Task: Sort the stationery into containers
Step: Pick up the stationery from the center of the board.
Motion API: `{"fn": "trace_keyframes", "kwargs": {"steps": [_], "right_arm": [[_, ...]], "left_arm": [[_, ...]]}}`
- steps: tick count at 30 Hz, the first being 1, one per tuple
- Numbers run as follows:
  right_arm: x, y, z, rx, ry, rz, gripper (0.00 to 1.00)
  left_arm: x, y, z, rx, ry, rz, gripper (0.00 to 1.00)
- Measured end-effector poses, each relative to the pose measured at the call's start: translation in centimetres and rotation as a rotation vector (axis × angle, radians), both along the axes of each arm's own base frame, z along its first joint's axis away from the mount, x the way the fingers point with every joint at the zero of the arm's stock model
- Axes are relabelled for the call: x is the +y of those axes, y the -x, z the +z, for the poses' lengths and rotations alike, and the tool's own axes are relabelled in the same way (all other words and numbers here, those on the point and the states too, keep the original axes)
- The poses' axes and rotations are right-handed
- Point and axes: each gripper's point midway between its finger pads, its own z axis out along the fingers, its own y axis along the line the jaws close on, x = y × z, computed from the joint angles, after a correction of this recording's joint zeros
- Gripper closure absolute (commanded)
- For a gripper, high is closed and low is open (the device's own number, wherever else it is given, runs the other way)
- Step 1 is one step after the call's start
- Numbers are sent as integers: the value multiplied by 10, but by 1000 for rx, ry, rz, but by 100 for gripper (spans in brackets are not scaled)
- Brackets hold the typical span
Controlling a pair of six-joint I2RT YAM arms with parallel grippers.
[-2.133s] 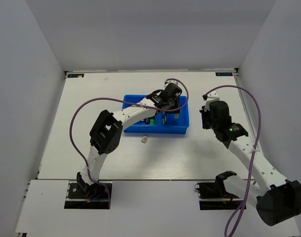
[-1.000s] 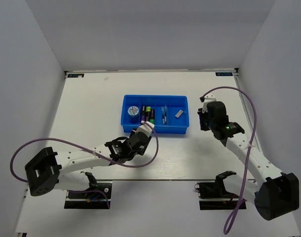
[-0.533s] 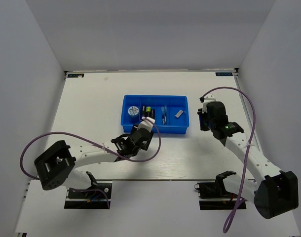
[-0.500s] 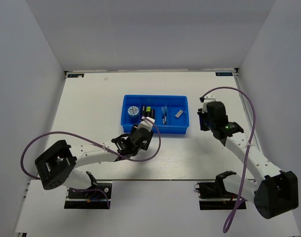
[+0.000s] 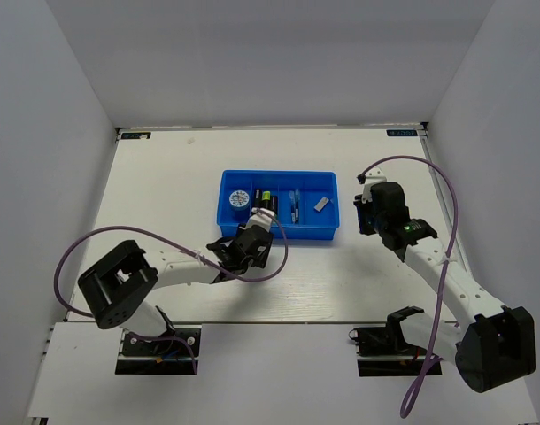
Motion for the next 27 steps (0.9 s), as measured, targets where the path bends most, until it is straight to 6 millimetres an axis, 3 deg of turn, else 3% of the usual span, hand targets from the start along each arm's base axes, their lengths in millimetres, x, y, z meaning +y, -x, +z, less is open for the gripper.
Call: {"fn": "trace_keyframes", "kwargs": {"steps": [11, 17, 18, 22, 25, 27], "right_arm": [[1, 0, 0, 1, -3, 3, 72], [1, 0, 0, 1, -4, 4, 72], [1, 0, 0, 1, -4, 4, 72], [1, 0, 0, 1, -4, 4, 72], [1, 0, 0, 1, -4, 4, 72], [1, 0, 0, 1, -4, 4, 72]], "left_arm": [[-4, -3, -20, 32, 2, 8, 44], [-9, -10, -21, 20, 28, 23, 48], [-10, -11, -21, 19, 32, 24, 51], [-13, -13, -21, 14, 50, 32, 82], [-14, -12, -21, 17, 55, 32, 97], [-15, -7, -20, 26, 55, 30, 99]]}}
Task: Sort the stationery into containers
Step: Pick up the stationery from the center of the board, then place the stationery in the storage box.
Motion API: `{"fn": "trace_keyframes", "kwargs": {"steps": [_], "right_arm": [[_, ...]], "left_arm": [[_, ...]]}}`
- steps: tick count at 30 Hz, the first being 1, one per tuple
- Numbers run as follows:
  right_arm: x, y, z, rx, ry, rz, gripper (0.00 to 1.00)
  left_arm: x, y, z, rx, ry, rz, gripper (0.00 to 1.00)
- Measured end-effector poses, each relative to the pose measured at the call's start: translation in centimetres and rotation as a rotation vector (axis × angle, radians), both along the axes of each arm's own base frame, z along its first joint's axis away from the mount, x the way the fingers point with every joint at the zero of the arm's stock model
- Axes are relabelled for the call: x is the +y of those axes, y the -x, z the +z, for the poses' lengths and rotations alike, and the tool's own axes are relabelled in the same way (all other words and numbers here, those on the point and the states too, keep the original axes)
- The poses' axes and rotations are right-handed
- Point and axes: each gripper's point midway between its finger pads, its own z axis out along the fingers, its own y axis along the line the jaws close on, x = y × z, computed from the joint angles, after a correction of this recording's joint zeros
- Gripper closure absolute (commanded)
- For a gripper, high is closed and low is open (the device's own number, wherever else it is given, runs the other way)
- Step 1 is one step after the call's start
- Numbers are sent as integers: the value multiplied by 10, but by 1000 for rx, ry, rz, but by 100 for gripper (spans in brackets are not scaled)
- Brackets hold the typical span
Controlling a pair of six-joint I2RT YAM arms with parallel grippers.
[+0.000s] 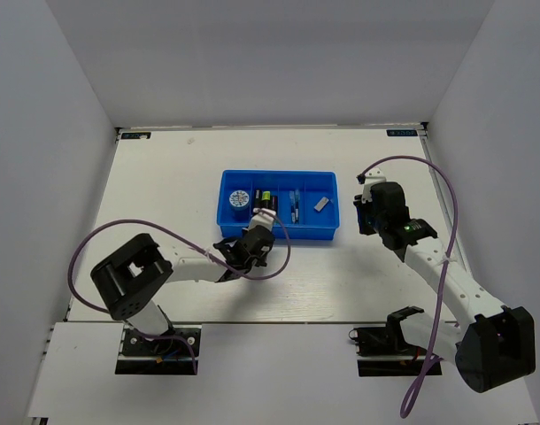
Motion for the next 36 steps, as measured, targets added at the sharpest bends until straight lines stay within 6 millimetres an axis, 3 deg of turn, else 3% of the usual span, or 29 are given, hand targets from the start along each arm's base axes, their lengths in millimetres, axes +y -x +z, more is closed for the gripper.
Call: {"fn": "trace_keyframes", "kwargs": {"steps": [2, 3, 4, 5, 7, 8, 11, 12, 15, 18, 20, 24, 26, 30, 32, 34, 36], "right_arm": [[0, 0, 0, 0, 0, 0, 69], [0, 0, 0, 0, 0, 1, 62], [0, 0, 0, 0, -1, 0, 48], [0, 0, 0, 1, -4, -2, 43], [0, 0, 0, -1, 3, 3, 43], [0, 0, 0, -2, 6, 5, 52], [-2, 0, 0, -5, 19, 12, 88], [-2, -1, 0, -6, 22, 12, 90], [-3, -1, 2, -13, 22, 1, 87], [-5, -1, 6, -30, 25, -8, 79], [-7, -2, 9, -41, 26, -13, 76], [-8, -3, 11, -49, 30, -19, 71], [-9, -3, 11, -51, 31, -21, 69], [-9, -3, 13, -57, 32, -24, 66], [-10, -3, 14, -60, 31, -25, 63], [-10, -3, 14, -61, 30, -27, 54], [-10, -3, 14, -61, 31, -28, 46]], "left_arm": [[-4, 13, 2, 15, -2, -23, 99], [-9, 22, 4, 23, -1, -46, 99], [-14, 32, 9, 27, 0, -74, 99], [-19, 40, 14, 29, 0, -99, 99], [-35, 50, 31, 22, 12, -145, 99], [-45, 51, 43, 15, 27, -161, 99], [-78, 35, 94, -36, 124, -169, 99], [-92, 23, 121, -64, 187, -162, 99], [-108, -3, 158, -94, 276, -131, 99], [-127, -42, 178, -96, 352, -88, 99], [-141, -66, 176, -72, 379, -72, 98], [-163, -101, 154, -1, 398, -46, 95], [-173, -111, 141, 33, 398, -40, 86], [-182, -116, 109, 112, 372, -23, 71], [-180, -116, 97, 144, 360, -11, 57], [-178, -115, 86, 172, 346, 1, 39], [-175, -113, 82, 195, 340, 13, 32]]}}
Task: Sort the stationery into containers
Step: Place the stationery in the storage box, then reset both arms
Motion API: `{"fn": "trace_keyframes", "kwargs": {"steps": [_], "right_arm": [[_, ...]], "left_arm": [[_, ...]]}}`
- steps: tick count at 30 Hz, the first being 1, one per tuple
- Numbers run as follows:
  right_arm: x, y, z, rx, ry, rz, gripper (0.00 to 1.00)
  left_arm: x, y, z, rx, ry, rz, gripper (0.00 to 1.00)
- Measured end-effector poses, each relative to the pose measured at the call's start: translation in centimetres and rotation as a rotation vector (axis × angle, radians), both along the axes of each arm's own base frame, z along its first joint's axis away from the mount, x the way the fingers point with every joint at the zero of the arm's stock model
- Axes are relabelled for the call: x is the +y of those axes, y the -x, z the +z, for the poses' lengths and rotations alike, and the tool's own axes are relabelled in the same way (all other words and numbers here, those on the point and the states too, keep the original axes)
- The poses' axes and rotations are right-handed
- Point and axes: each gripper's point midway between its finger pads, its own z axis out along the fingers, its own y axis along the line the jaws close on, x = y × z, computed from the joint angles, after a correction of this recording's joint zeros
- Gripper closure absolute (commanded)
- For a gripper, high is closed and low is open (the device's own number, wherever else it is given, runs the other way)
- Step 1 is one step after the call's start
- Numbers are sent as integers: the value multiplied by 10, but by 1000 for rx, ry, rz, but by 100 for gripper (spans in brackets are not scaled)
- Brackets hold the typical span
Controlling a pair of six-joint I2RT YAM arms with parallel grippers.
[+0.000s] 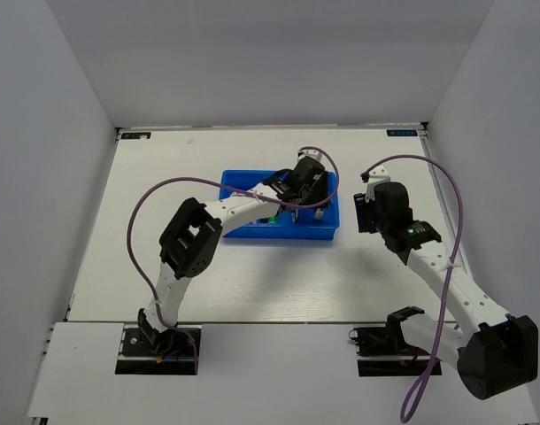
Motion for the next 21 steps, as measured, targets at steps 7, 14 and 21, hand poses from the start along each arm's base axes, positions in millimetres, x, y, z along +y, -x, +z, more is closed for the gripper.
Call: {"fn": "trace_keyframes", "kwargs": {"steps": [7, 14, 21], "right_arm": [[-3, -1, 0, 3, -6, -8, 27], [-4, 3, -2, 19, -21, -12, 10], [-1, 12, 20, -51, -78, -2, 10]], "left_arm": [[4, -1, 7, 6, -9, -4, 14], [26, 29, 76, -84, 2, -64, 0], [111, 115, 165, -258, 61, -118, 0]]}}
